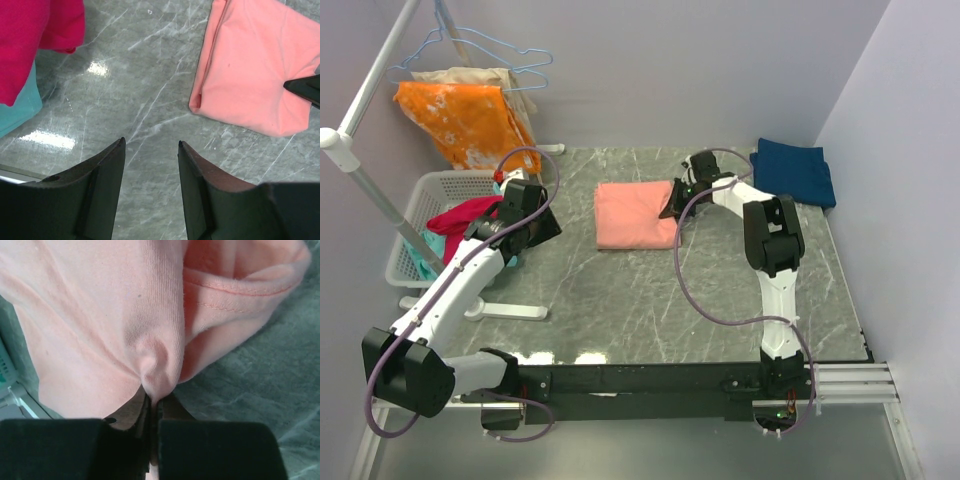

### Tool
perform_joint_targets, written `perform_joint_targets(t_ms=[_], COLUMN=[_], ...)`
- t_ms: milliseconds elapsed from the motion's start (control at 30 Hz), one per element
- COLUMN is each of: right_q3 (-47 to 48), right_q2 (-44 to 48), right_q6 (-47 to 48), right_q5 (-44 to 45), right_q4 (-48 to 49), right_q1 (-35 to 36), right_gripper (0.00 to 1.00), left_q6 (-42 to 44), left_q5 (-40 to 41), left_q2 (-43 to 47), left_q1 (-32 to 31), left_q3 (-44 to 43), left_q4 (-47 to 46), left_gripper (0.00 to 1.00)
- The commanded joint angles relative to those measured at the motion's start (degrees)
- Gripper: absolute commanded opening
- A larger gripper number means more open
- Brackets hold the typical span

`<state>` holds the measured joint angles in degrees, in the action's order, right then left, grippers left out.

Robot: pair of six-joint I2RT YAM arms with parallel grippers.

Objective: Fold and stack the t-shirts
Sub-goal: Fold the tshirt, then neatly place the folded tshirt to the corner

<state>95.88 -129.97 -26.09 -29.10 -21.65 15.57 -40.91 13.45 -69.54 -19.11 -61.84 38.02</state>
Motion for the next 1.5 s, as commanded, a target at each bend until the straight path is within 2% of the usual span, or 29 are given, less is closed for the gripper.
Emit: perform_joint_targets(t_ms=[0,167,233,333,600,767,867,1033,1233,1333,1467], right_q3=[0.4,0.7,3.6,10.0,28.7,40.4,43.5,44.3,44.0,41.9,41.2], right_q2=[1.1,5.2,6.2,6.1,3.8,1.4,0.9,-0.5,-5.4,-5.5,-4.6], right_q6=[1.0,1.1,1.5,2.3,5.3,6.0,6.3,8.8,8.8,7.0,4.8], right_q5=[9.0,19.1,24.9,31.6,41.9,42.2,40.4,39.8,40.0,40.2,44.6], right_q4=[-6.0,-8.7,-10.4,-14.6,-21.8,-25.2,-24.5,-20.9,-20.9,-20.3,-20.4], right_q1=[0.8,0.8,0.7,0.2,-2.7,-8.6,-12.9,-19.8,-26.5,-28.1,-28.7], right_gripper=[0.0,0.0,0.0,0.0,0.0,0.0,0.0,0.0,0.0,0.0,0.0], left_q6=[1.2,1.1,1.0,1.0,1.5,2.1,2.4,2.7,3.6,3.9,4.0], left_q5=[1.2,1.2,1.2,1.0,1.4,1.4,1.0,-0.8,-1.9,-2.4,-2.7], left_q2=[1.5,1.8,1.9,2.1,1.1,0.4,-0.7,-3.1,-6.2,-7.5,-9.2], left_q1=[-0.1,-0.1,-0.1,-0.1,0.0,-0.1,-0.1,-0.1,-0.1,-0.1,-0.2], left_q3=[-2.1,-1.9,-1.8,-1.5,-3.6,-5.2,-5.9,-7.8,-11.5,-12.4,-13.1], left_q4=[-0.4,-0.5,-0.4,-0.5,0.1,0.3,0.5,0.7,2.1,2.1,2.0], left_gripper=[0.52,0.52,0.52,0.52,0.51,0.51,0.52,0.51,0.5,0.5,0.5])
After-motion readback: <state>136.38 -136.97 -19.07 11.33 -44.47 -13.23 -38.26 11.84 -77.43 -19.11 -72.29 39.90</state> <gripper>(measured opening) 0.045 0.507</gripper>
